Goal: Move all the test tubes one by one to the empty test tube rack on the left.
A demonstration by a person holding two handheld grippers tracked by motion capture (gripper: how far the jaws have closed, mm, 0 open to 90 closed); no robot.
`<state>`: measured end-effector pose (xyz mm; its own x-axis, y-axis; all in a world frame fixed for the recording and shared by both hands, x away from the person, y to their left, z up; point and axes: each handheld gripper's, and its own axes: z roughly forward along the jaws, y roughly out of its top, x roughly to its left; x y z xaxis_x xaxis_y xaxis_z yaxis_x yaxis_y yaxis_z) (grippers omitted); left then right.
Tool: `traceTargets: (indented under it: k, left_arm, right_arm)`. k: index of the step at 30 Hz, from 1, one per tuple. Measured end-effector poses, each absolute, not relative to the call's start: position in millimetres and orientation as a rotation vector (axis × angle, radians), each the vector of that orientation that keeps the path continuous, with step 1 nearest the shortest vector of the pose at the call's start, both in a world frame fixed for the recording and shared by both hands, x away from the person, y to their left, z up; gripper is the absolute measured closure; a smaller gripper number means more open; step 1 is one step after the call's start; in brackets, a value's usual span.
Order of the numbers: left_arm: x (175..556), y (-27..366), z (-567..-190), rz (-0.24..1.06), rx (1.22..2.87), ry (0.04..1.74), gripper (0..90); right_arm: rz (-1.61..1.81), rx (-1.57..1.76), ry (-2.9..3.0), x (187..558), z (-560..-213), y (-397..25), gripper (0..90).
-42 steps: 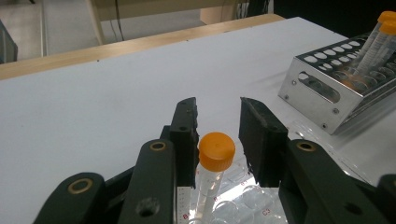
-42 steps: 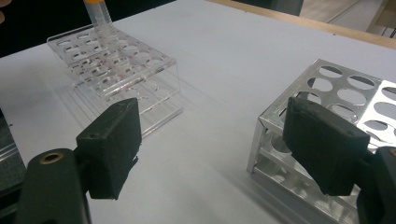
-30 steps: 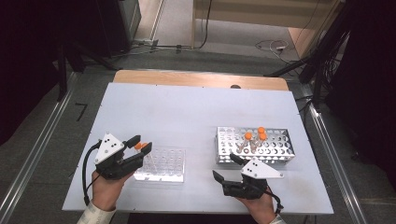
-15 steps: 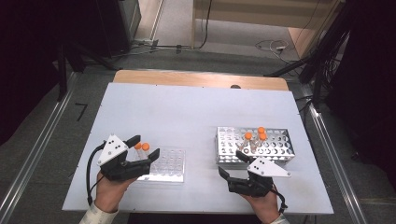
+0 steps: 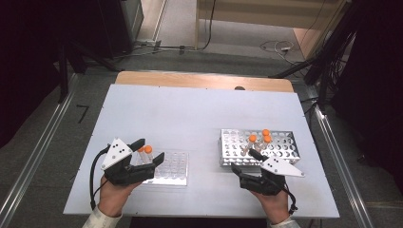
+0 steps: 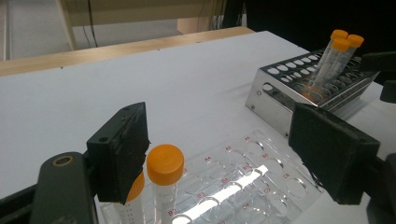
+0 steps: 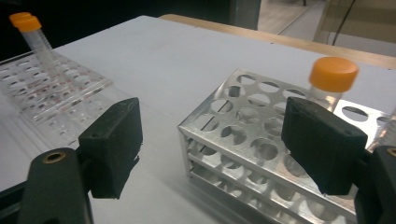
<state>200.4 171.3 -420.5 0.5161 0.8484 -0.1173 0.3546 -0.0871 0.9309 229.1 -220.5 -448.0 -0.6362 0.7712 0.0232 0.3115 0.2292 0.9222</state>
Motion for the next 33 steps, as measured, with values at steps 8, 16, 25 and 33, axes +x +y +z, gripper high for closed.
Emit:
traceTargets:
  k: [8, 16, 25, 33]
  left_arm:
    - [200.3, 169.5, -421.5, 0.568, 1.677, 1.026, 20.4]
    - [200.6, 167.9, -422.7, 0.573, 1.682, 1.028, 20.5]
    - [200.5, 168.0, -422.8, 0.58, 1.682, 1.028, 20.7]
    - [200.8, 167.9, -423.3, 0.579, 1.682, 1.032, 21.1]
  right_arm:
    - [1.341, 1.058, 2.006, 243.4, -452.2, -230.7, 21.9]
    - [1.287, 1.106, 1.965, 261.7, -461.0, -236.3, 36.0]
    - [1.264, 1.144, 1.953, 272.7, -468.4, -239.4, 57.2]
    - [1.266, 1.146, 1.946, 275.1, -472.1, -240.5, 64.5]
